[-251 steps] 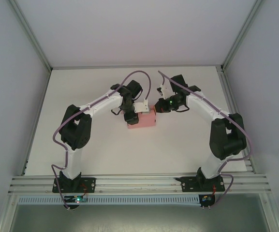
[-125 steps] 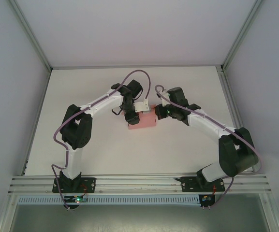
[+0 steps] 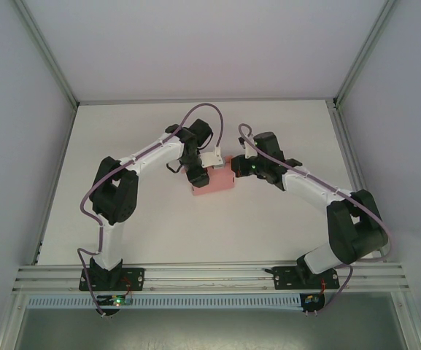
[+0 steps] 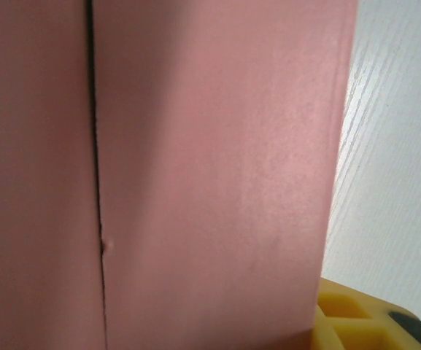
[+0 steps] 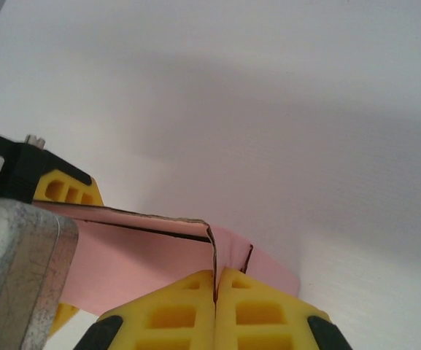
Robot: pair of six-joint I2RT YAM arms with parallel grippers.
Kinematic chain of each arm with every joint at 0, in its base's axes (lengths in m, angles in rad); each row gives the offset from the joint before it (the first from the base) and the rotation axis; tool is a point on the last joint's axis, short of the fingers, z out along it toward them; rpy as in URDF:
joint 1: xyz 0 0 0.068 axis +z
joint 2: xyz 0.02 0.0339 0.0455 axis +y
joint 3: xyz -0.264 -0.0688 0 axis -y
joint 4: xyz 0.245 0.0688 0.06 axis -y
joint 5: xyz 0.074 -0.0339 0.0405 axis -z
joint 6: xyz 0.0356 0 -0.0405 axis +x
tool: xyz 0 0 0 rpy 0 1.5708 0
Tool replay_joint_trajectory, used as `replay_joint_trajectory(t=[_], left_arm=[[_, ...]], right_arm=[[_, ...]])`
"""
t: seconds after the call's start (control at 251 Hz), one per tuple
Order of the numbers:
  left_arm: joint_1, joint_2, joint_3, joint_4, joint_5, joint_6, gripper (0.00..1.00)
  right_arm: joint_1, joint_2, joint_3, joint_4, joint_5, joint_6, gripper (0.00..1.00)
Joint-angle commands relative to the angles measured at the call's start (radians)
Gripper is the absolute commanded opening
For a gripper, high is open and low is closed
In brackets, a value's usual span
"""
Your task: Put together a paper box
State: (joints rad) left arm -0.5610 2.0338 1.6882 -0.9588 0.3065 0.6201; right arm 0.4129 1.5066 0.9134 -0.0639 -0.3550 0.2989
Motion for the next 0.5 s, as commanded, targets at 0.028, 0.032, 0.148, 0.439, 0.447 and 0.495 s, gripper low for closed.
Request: replay_joint_trajectory(t=[0.028,0.032,0.148,0.439,0.447,0.495], left_arm=[[-0.01,0.006,-0.01,0.091,0.022,-0.01,0.39],[-0.01,0.007,-0.01,0.091,0.022,-0.011,0.39],[-0.01,0.011,-0.001,0.088,0.009,-0.019,0.4],[-0.01,0.003,0.023,0.097,0.025,-0.072,0.47],[-0.009,0.003,0.022,0.099,0.026,-0.074,0.47],[-0.01,-0.002,0.022,0.105,0.024,-0.086,0.51]], right_arm=[[0.029,0.001,-0.023,-0.095,-0.048,-0.214,0.0],[0.02,0.0,-0.026,-0.095,-0.047,-0.219,0.0],[0.023,-0.019,-0.11,-0.025,-0.011,-0.277,0.0],[0.117,-0.056,-0.227,0.19,0.153,-0.274,0.0],[0.121,-0.056,-0.231,0.195,0.161,-0.275,0.0],[0.137,-0.049,-0.256,0.228,0.201,-0.275,0.0]])
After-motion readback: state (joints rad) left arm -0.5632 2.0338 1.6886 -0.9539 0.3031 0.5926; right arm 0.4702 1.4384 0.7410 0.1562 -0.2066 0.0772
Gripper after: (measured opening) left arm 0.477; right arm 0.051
